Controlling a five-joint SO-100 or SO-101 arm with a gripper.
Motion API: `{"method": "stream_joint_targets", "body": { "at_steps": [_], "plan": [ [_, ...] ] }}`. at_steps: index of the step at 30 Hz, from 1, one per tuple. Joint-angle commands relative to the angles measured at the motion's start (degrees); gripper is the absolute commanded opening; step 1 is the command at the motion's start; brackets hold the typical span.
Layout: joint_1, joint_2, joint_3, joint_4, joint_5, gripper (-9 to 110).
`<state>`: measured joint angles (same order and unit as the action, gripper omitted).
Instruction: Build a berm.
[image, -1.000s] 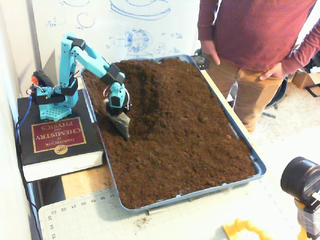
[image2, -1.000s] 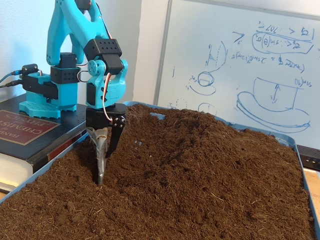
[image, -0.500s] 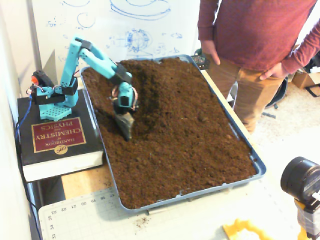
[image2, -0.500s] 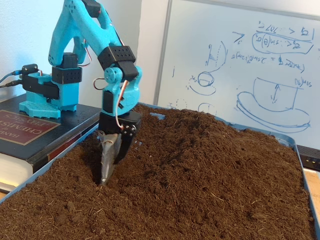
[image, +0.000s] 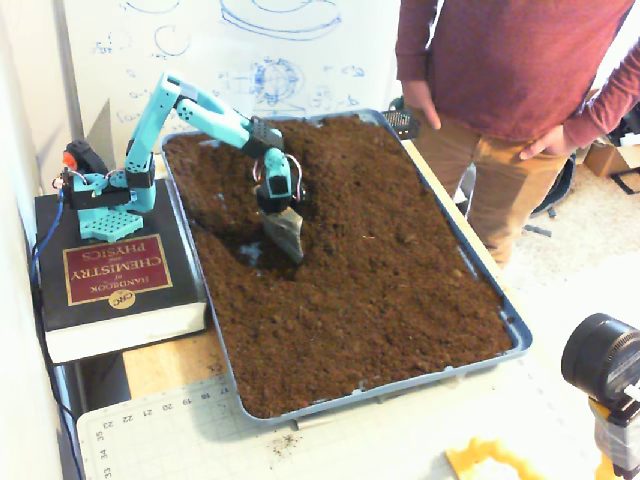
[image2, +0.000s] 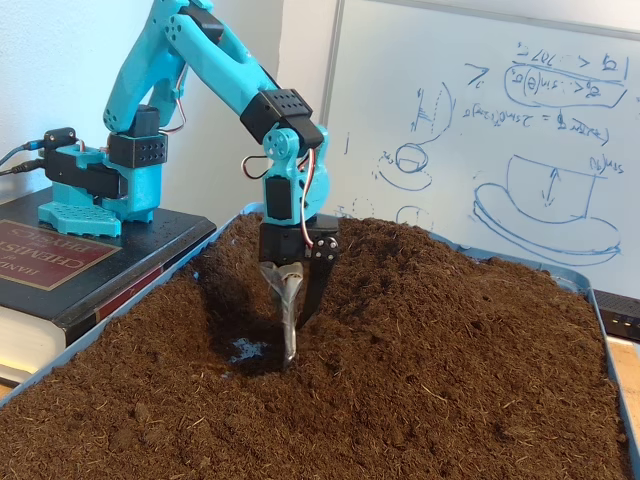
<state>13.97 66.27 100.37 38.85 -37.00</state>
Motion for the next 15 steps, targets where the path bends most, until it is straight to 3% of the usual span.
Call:
{"method": "stream_joint_targets", "body": {
  "at_steps": [1, 15],
  "plan": [
    [-2.7, 10.7, -3.2, -0.7, 0.4, 1],
    [-4.3, 26.1, 8.0, -0.7, 1.1, 1]
  ]
}}
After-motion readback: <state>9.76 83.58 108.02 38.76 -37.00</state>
